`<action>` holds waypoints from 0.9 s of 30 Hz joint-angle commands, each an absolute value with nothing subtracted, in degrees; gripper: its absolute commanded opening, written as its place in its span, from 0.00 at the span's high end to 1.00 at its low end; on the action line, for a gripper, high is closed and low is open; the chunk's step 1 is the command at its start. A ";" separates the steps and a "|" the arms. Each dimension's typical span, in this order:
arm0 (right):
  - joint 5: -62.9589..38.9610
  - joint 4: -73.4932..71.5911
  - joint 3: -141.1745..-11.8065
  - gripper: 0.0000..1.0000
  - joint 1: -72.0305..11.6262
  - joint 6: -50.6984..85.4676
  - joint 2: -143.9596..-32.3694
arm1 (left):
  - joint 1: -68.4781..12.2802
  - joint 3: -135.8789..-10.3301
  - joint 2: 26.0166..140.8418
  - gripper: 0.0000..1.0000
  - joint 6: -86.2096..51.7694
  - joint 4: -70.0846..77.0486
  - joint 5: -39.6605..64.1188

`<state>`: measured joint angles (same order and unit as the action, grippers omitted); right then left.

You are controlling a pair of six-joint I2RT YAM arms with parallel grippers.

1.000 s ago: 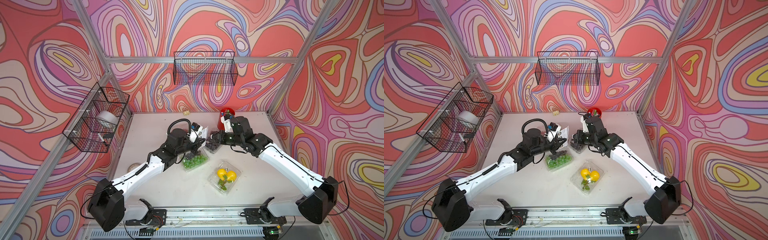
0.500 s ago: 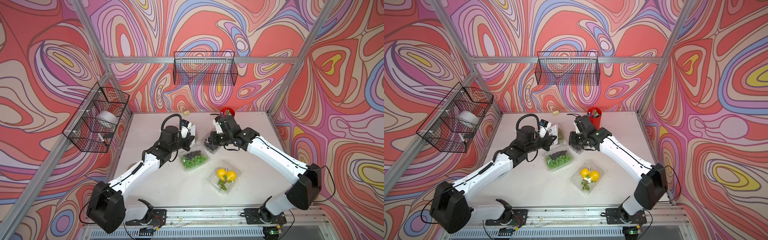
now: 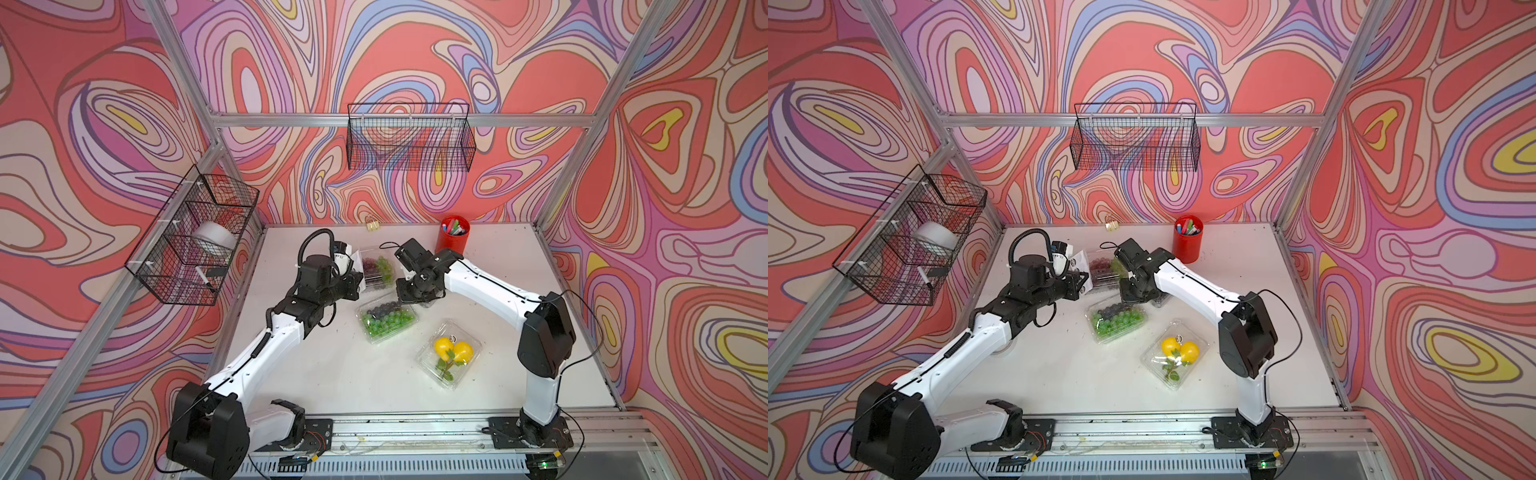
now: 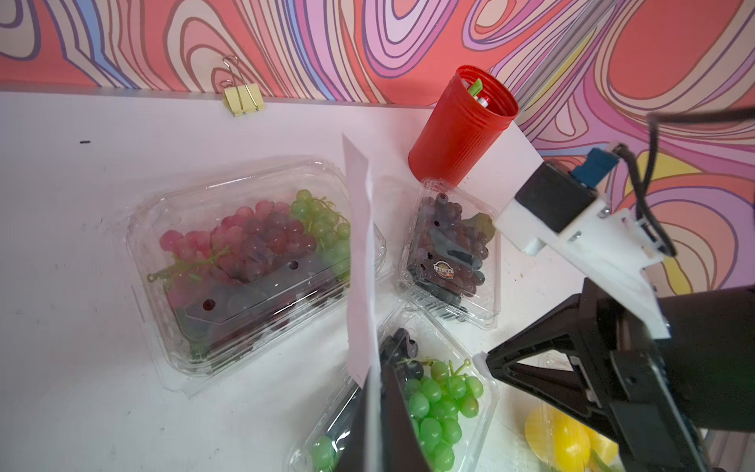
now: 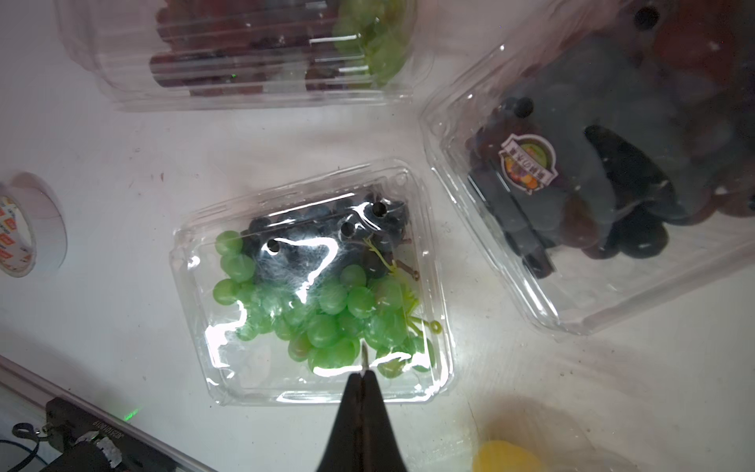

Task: Label fruit boxes
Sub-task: Stick the label on the fruit box.

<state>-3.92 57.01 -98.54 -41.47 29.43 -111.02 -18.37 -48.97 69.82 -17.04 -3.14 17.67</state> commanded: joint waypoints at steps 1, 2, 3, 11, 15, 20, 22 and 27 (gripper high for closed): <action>-2.43 61.87 -101.17 1.00 -42.36 28.65 -113.25 | -17.89 -47.85 68.93 1.00 -19.50 -3.44 16.80; -2.15 62.43 -101.59 1.00 -42.45 28.63 -113.80 | -17.87 -47.59 68.92 1.00 -19.81 -3.09 16.57; -2.02 62.94 -101.93 1.00 -42.53 28.61 -114.33 | -17.87 -47.46 68.91 1.00 -19.95 -2.88 16.45; -3.94 62.16 -103.07 1.00 -42.88 28.45 -117.25 | -17.84 -47.17 68.49 1.00 -18.88 -3.49 15.41; -5.48 61.32 -103.75 1.00 -43.12 28.30 -118.81 | -17.89 -46.83 67.90 1.00 -18.56 -3.61 15.04; -8.86 60.41 -103.79 0.97 -43.10 28.21 -120.88 | -17.85 -46.88 67.73 1.00 -18.12 -3.95 14.77; -10.10 60.01 -103.64 0.93 -43.17 28.21 -121.52 | -17.90 -46.97 67.72 1.00 -17.93 -4.13 14.68; -14.32 56.79 -101.37 0.82 -43.15 29.23 -121.45 | -17.85 -47.26 67.82 1.00 -17.58 -4.37 14.68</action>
